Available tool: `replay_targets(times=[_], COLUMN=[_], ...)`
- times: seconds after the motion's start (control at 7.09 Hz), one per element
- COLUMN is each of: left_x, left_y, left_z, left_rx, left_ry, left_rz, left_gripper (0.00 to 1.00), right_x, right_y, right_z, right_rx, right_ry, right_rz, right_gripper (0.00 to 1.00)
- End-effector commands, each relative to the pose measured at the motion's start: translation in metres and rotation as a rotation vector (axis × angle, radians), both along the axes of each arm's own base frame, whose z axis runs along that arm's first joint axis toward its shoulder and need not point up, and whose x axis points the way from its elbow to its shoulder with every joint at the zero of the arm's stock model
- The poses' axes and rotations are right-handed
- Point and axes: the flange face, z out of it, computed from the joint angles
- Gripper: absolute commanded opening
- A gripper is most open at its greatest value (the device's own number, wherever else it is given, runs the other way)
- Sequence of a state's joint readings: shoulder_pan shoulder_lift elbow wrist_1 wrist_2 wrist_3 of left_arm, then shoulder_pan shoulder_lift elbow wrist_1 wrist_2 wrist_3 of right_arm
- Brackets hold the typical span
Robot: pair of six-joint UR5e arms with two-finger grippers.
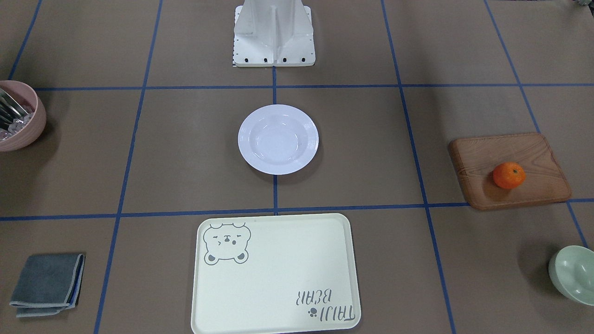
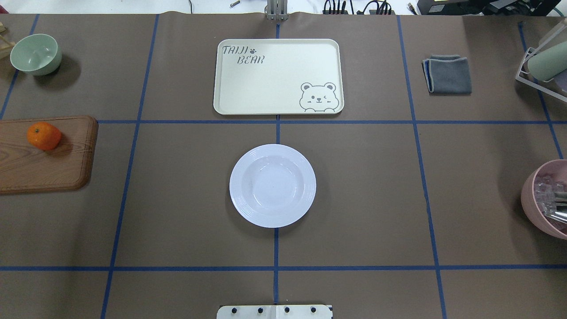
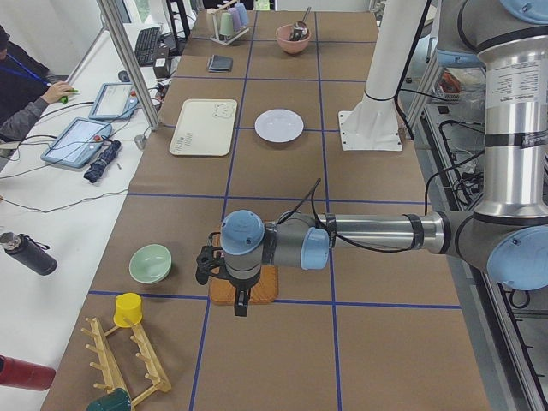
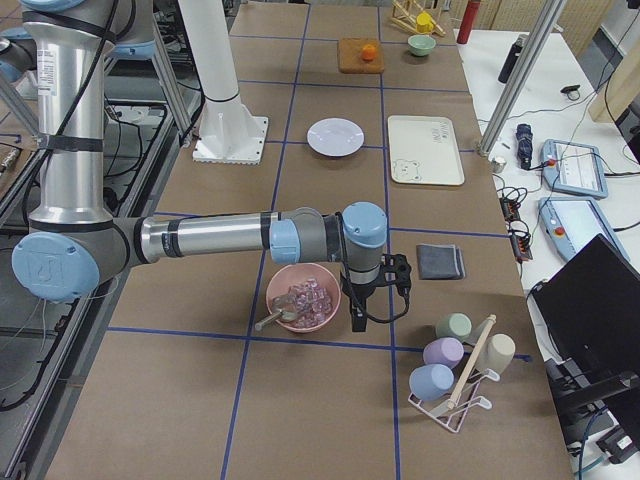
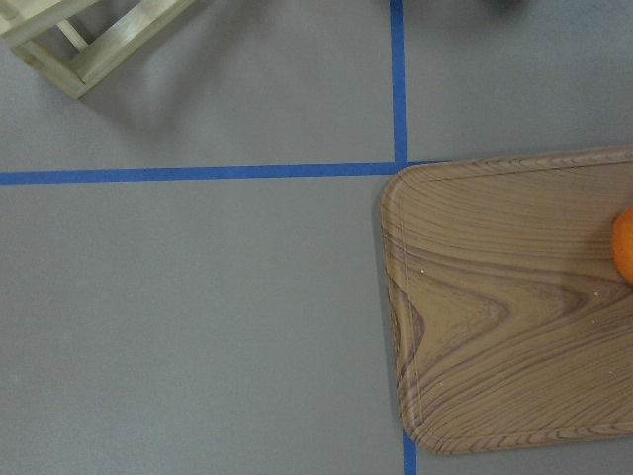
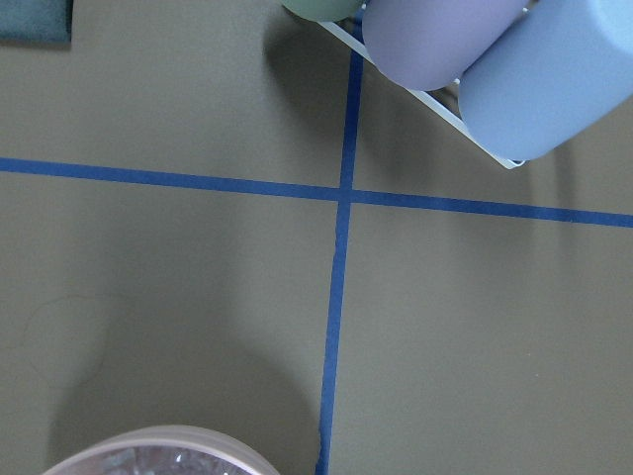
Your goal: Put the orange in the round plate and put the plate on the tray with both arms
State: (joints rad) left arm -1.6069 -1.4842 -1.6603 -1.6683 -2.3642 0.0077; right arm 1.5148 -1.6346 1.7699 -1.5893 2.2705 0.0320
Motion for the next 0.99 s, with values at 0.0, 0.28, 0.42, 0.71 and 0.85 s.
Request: replay_targets(times=[0.0,0.28,0.42,0.71,0.85], left_x=[-0.001,-0.003,-0.004,-0.005,-0.005], left_y=[-0.005,-0.007,-0.019,-0.049,-0.052], left_z=[-0.025,-0.04,-0.048,-0.047,-0.042], left_rx=[0.141,0.322,0.411,0.402,0.392], left_ry=[-0.004,-0.01,-0.04,-0.046,-0.046], left_rz=[-0.003,-0.008,-0.017,-0.051,-0.053], left_gripper=[0.98,0.98,0.98,0.98,0.98], right_x=[-0.002,-0.004,-0.004,-0.004,-0.005], right_y=[-0.033,-0.074,-0.074,-0.07,-0.07], right_z=[-0.046,-0.1,-0.1,-0.092,-0.097], right_rx=[0.092,0.214,0.26,0.332,0.41], right_ry=[0.0,-0.002,-0.014,-0.019,-0.025], right_rz=[0.005,0.009,0.008,0.008,0.007], right_gripper=[1.0,1.0,1.0,1.0,1.0])
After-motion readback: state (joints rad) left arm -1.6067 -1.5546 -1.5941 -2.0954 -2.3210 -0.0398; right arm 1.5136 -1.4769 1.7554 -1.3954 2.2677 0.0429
